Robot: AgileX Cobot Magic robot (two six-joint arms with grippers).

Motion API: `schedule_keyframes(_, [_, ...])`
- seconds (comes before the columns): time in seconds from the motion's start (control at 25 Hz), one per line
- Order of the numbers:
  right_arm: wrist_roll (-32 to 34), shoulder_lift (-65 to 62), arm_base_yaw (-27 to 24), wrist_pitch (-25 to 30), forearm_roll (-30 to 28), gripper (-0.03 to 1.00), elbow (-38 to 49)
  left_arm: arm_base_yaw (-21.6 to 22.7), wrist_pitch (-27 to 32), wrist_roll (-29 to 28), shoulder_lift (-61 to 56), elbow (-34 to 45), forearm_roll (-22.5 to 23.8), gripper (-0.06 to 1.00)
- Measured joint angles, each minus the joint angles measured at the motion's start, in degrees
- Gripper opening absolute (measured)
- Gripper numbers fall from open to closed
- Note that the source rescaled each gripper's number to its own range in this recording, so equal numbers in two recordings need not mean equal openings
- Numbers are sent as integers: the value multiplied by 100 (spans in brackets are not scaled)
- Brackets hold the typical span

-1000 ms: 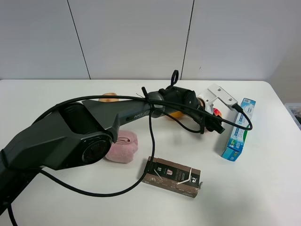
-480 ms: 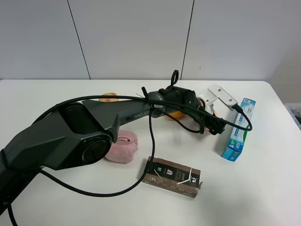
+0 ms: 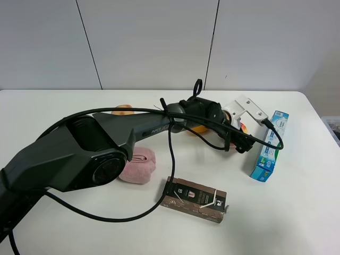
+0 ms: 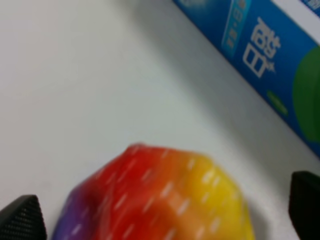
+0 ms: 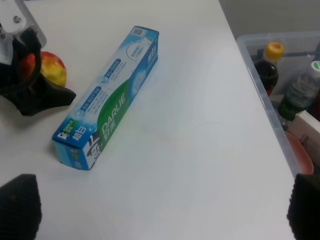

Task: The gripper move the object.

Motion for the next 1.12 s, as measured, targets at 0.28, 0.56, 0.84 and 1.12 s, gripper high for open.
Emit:
schedule_keyframes(0.28, [0, 0, 0, 0, 0, 100, 0, 0, 385, 0, -352, 0, 82, 99])
schedule_keyframes(0.56, [0, 0, 0, 0, 0, 100, 0, 22, 2034, -102, -1815, -6, 880, 99])
schedule_keyframes(0.84, [0, 0, 0, 0, 0, 100, 0, 570, 4075, -1283, -2644, -11, 1726, 99])
schedule_keyframes(1.12, [0, 0, 0, 0, 0, 100, 0, 2014, 4502, -1972, -2869, -11, 1791, 99])
